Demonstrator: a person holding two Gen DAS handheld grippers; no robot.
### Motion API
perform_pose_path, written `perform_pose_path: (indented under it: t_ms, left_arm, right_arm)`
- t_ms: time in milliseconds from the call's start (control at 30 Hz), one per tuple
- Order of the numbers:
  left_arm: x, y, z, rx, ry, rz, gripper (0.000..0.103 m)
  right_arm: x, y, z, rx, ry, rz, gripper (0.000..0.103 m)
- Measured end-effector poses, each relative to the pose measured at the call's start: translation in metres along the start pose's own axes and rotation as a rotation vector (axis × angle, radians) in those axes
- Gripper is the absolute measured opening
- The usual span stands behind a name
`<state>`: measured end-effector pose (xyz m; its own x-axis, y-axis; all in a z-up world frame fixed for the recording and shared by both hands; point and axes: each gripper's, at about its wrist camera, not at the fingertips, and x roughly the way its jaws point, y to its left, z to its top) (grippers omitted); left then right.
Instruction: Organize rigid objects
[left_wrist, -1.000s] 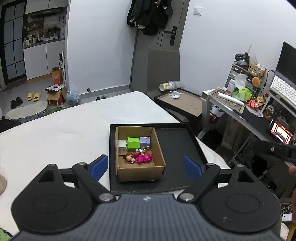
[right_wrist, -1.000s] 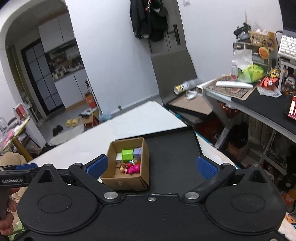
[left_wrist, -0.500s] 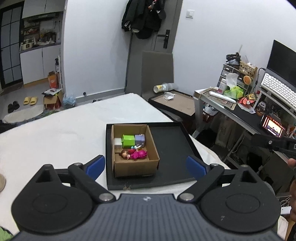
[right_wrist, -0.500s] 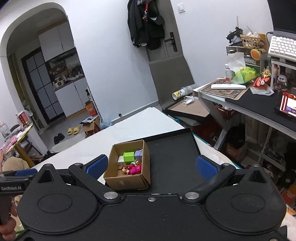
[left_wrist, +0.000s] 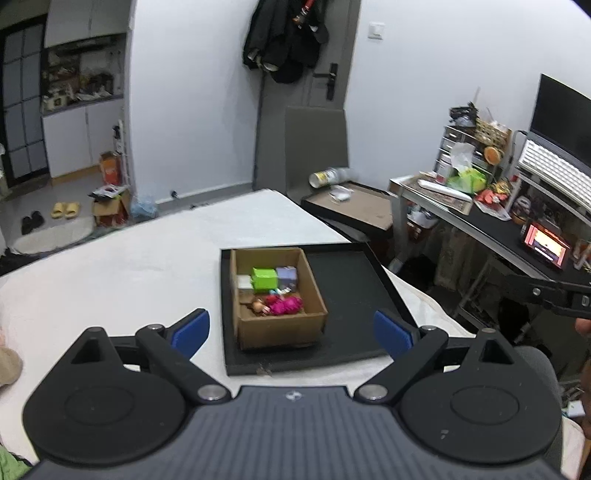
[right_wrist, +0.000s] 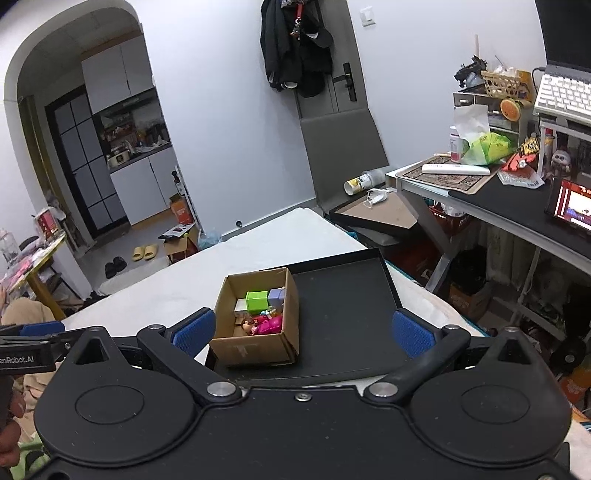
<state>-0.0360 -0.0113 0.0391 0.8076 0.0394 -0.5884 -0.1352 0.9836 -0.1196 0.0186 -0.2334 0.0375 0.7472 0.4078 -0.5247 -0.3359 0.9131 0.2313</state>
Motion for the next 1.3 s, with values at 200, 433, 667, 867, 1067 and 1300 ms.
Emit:
perform_pose_path:
  t_ms: [200,433,667,867,1067,1300]
  left_arm:
    - [-0.0015,0.0011,-0.0031,-0.01,0.011,0.007,0.095]
    - [-0.0054,0.003,-0.0017,-0.023,0.016,-0.002,0.095]
    - [-0.0089,0.0024,-0.0007,-0.02,0.013,0.003,0.095]
    - [-0.0097,0.0004,-0.0002,-0.016,0.008,0.007,0.095]
    - [-0.0093,-0.0028,-0.0009,-0.003,0.013,0.009,0.095]
    - [-0.008,-0.0038,0.0001,0.005,0.016,0.018,0.096]
  right_arm:
    - [-0.0039,0.0033,0.0005,-0.002,-0.011,0.004,0.103]
    - [-0.0026,0.0053,0.0004,-0.013,-0.002,-0.017,0.103]
    - [-0.0023,0.0062,0.0,-0.019,0.0,-0.025,0.103]
    - [-0.005,0.0102,0.0002,-0.037,-0.009,-0.029,0.103]
    - [-0.0069,0.0088,0.0006,-0.036,-0.012,-0.028,0.103]
    - [-0.0084,0.0101,0.0007,-0.043,-0.016,-0.032,0.103]
